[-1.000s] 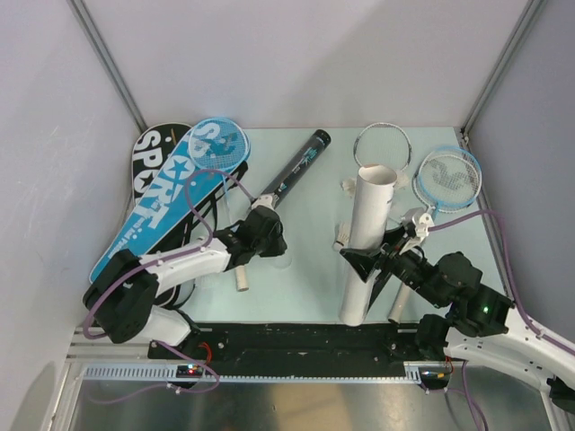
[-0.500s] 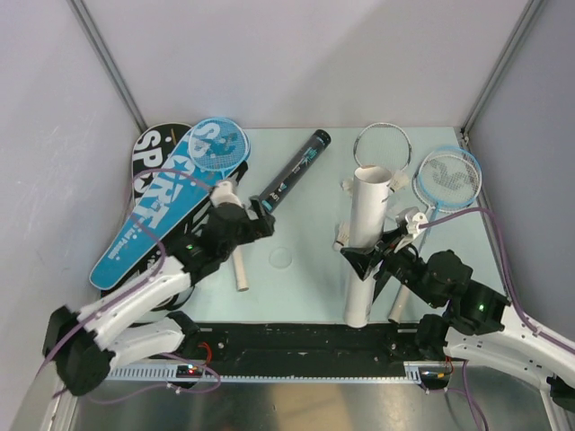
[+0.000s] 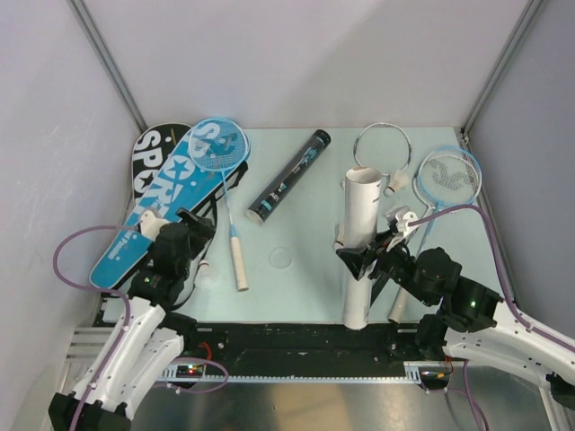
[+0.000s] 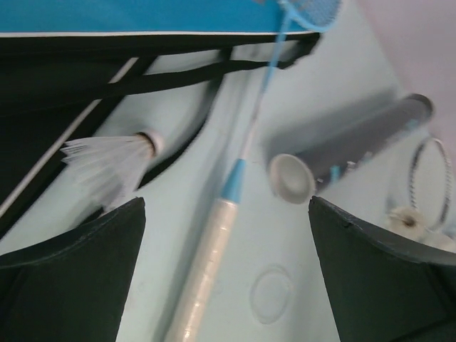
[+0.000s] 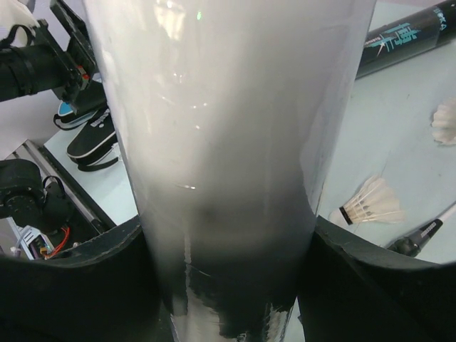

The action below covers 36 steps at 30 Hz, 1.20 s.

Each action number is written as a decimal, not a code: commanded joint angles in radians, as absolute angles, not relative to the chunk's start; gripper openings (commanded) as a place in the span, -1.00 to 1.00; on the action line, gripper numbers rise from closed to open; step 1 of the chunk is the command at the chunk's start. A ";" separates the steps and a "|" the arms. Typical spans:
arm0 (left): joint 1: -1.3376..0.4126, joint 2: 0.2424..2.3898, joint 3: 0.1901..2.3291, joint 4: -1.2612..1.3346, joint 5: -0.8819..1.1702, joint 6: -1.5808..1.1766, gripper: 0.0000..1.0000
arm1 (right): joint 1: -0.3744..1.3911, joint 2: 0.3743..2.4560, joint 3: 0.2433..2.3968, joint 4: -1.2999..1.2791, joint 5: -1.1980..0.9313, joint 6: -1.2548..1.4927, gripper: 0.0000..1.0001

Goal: Pack up the badminton gear
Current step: Place the lid at the center of the board, then pick up the shuttlecock at the center of the board.

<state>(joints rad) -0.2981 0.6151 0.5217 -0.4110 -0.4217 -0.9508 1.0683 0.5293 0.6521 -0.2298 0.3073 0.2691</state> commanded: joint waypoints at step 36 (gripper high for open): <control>-0.064 0.938 0.403 -0.182 -0.316 -1.089 -0.36 | 1.075 0.476 0.629 -0.150 0.207 0.285 -0.16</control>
